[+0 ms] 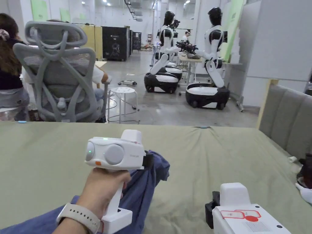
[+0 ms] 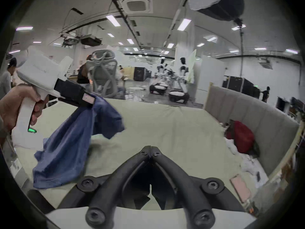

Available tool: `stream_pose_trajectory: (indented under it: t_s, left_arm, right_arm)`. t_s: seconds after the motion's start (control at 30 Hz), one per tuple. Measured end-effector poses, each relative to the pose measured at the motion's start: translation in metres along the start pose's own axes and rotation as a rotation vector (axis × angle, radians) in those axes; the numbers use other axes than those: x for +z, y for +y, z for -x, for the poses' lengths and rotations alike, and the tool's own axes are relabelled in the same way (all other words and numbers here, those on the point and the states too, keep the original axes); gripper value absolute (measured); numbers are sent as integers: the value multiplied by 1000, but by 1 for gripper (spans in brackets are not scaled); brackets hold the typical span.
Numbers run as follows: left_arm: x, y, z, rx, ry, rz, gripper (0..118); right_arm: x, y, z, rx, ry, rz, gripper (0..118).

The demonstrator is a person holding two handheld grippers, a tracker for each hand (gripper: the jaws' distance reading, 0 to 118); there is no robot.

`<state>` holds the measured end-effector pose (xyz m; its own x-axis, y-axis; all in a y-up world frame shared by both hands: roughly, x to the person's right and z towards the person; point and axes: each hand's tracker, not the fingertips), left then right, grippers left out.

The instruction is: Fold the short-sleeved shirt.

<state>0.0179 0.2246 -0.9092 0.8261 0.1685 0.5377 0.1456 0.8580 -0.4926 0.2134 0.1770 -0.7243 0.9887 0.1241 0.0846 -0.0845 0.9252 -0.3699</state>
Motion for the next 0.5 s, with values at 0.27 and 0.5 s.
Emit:
stream_pose_trajectory:
  t_s: [0.27,0.5]
  left_arm:
    - [-153,-89,-149,-172,-77,301,2]
    - [-195,-148,-156,-184,-28,363,6]
  right_arm:
    - [13,-33,-91,-48,-143,61,0]
    - [5,-50,-113,-64,-151,93,0]
